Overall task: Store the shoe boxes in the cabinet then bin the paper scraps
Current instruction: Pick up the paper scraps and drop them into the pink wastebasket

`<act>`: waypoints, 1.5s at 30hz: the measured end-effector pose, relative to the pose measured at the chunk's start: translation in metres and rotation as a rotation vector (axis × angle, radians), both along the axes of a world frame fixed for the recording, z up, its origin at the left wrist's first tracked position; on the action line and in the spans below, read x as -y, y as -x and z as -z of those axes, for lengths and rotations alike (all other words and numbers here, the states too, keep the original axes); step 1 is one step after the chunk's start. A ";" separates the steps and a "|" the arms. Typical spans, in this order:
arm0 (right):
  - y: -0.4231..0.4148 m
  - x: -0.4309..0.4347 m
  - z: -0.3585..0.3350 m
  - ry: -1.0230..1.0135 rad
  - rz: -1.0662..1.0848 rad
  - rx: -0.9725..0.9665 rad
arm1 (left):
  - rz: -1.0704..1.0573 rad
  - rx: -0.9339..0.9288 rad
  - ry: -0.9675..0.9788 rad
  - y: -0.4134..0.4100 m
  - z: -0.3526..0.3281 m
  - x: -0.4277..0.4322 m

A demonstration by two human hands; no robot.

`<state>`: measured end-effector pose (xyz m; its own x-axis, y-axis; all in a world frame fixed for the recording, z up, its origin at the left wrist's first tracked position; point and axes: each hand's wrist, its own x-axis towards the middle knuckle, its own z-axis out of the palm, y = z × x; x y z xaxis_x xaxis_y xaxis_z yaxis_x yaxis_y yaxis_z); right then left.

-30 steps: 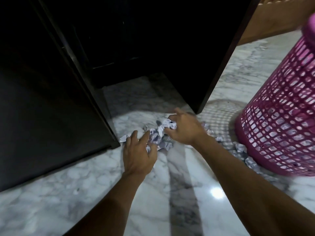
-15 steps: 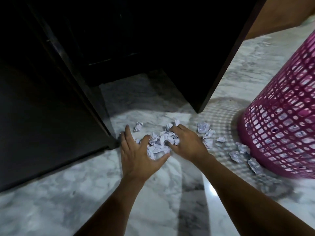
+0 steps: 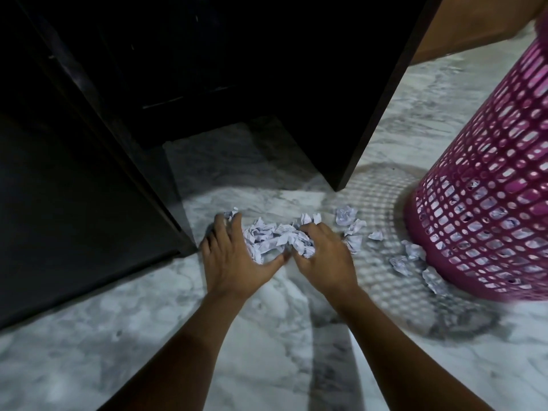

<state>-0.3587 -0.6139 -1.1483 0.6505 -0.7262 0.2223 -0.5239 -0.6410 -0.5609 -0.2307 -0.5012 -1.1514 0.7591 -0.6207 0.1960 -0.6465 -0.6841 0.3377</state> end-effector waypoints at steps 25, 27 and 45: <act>0.012 -0.010 0.014 0.177 0.047 0.160 | 0.311 -0.059 0.124 0.016 -0.010 0.012; 0.014 -0.009 0.008 0.042 0.084 0.209 | 0.248 -0.203 0.105 0.022 -0.018 0.011; 0.057 0.039 -0.311 0.104 0.138 0.719 | 0.350 -0.839 0.871 0.097 -0.298 0.092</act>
<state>-0.4154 -0.6531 -0.8378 0.2225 -0.7429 0.6313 -0.1292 -0.6643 -0.7362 -0.3273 -0.5936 -0.8530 0.6697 -0.7209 0.1785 -0.1155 0.1363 0.9839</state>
